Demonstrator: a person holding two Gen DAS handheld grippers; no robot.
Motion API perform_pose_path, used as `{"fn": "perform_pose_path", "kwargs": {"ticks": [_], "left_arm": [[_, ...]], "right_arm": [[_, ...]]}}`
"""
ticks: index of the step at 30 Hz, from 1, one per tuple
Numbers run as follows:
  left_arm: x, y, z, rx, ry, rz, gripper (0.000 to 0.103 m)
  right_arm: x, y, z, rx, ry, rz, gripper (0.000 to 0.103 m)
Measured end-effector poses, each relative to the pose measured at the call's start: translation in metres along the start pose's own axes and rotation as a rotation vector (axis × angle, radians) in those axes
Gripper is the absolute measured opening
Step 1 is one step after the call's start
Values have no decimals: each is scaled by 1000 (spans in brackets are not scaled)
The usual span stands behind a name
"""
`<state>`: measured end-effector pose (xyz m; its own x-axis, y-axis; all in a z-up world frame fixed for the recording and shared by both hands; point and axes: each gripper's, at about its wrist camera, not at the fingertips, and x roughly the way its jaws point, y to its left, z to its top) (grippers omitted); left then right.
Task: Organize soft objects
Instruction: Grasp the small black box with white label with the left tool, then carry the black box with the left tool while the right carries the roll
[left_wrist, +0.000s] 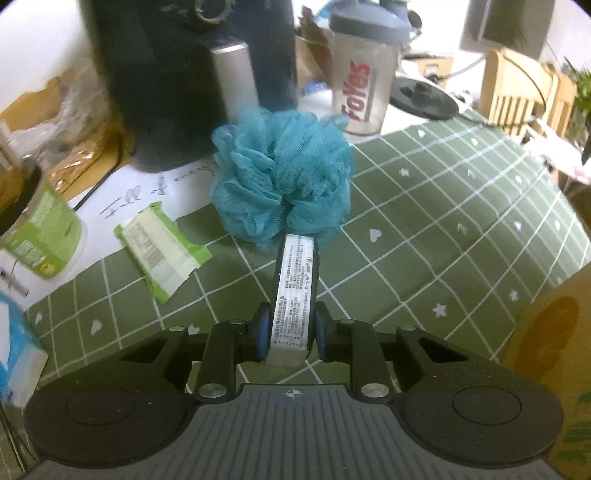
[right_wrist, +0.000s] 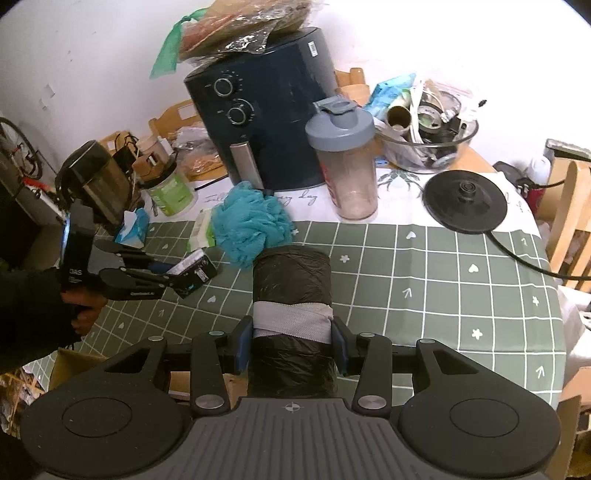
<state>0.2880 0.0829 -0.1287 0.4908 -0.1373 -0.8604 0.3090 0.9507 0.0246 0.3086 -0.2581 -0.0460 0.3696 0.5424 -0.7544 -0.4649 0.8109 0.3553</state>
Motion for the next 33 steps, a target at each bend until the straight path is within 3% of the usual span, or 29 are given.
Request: {"fn": "perform_pose_path", "kwargs": {"ticks": [18, 33], "left_arm": [[-99, 1, -19, -280, -143, 72, 24], [-178, -38, -38, -411, -261, 74, 24]], "right_arm": [[-18, 21, 5, -72, 3, 56, 46], [-32, 36, -1, -121, 0, 128, 46]]}}
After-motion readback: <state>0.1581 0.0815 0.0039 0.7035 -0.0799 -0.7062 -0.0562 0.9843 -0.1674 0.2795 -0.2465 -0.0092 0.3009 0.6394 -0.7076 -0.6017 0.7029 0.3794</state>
